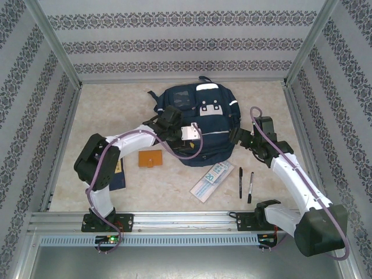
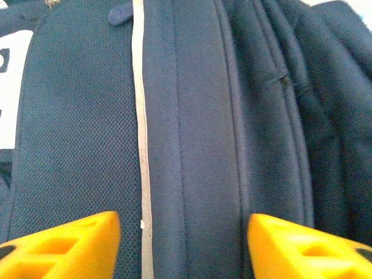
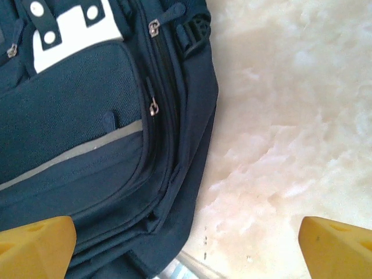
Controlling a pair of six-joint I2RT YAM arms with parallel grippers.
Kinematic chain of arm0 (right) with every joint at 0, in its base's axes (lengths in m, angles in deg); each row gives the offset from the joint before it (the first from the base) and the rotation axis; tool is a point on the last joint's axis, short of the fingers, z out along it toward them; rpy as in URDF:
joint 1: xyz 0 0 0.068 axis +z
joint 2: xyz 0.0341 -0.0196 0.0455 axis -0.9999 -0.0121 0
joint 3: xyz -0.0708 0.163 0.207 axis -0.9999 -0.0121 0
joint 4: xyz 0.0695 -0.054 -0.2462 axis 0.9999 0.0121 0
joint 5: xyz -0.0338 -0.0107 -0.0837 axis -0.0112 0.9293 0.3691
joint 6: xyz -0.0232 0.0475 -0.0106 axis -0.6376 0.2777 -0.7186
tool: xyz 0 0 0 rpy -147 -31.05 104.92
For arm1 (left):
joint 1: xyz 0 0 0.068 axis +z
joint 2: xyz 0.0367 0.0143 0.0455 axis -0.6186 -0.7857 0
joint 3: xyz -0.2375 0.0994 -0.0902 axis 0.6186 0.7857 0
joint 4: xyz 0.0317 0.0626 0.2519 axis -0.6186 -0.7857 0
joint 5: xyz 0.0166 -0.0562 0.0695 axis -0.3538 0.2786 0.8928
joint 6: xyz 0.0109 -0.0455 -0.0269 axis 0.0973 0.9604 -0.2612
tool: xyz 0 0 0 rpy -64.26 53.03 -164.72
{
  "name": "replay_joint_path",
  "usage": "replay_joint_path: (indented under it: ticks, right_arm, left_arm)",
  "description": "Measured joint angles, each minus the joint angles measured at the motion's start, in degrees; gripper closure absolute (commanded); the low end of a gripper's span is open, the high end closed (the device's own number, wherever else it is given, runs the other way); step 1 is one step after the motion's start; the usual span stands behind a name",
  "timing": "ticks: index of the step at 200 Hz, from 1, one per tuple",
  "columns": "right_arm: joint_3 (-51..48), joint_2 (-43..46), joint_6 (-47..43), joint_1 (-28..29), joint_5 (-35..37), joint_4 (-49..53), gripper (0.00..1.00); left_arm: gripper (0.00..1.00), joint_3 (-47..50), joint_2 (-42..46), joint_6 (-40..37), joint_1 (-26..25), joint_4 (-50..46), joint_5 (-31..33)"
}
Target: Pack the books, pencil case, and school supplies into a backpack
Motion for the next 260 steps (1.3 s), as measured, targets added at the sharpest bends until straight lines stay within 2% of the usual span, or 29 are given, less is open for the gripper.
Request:
replay_joint_path:
  ticks: [37, 60, 70, 90, 100, 106, 116, 131, 146, 175, 193, 219, 260]
  right_arm:
    - [0.22, -1.88, -0.15, -0.37, -3.23, 1.33, 0.02]
    - [0.68, -4.87, -0.2, -0.37, -5.44, 1.77, 0.02]
    - [0.83, -5.81, -0.17, -0.37, -6.47, 1.81, 0.02]
    - [1.03, -7.34, -0.13, -0.37, -8.63, 1.79, 0.02]
    - [1.07, -7.89, -0.13, -0.37, -9.88, 1.75, 0.02]
    - [1.11, -8.13, -0.09, -0.37, -10.62, 1.75, 0.02]
    - [1.18, -8.41, 0.31, -0.39, -12.13, 1.75, 0.02]
    - [1.42, -8.74, 1.03, -0.68, -15.45, 1.79, 0.1]
    - [1.99, -9.57, 0.85, -0.9, -20.13, 1.68, 0.26]
    - [3.87, -13.4, -4.17, -0.42, -30.75, 1.36, 0.48]
    - [6.43, -16.55, -7.56, 2.47, -33.86, 1.7, 0.5]
    - [8.96, -18.86, -12.17, 8.46, -33.62, 1.03, 0.61]
    - [8.68, -20.09, -14.88, 12.11, -29.03, -2.36, 0.54]
  left_arm:
    - [0.24, -1.95, -1.81, -2.82, 0.0, -5.97, -0.17]
    - [0.26, -3.19, -2.75, -3.96, 0.0, -7.89, 0.02]
    - [0.32, -4.11, -3.56, -3.78, 0.0, -8.24, 0.68]
    - [0.59, -7.78, -6.8, -1.22, -0.02, -9.18, 3.98]
    - [0.88, -9.9, -8.68, 0.35, -0.11, -10.19, 5.9]
    - [1.0, -11.17, -9.64, 0.83, -0.33, -10.38, 7.13]
    - [1.0, -13.31, -10.86, 1.75, -0.37, -10.56, 8.87]
    - [1.0, -14.71, -11.02, 3.15, -0.35, -10.19, 10.64]
    - [1.0, -14.75, -10.29, 5.22, -0.33, -10.16, 10.99]
    - [1.0, -16.79, -8.7, 8.0, -0.33, -13.14, 10.97]
    - [1.0, -20.72, -8.15, 9.81, -0.15, -17.07, 10.97]
    - [1.0, -24.55, -6.91, 12.55, 0.33, -19.85, 10.82]
    - [1.0, -24.79, -4.33, 15.43, 1.46, -21.99, 8.83]
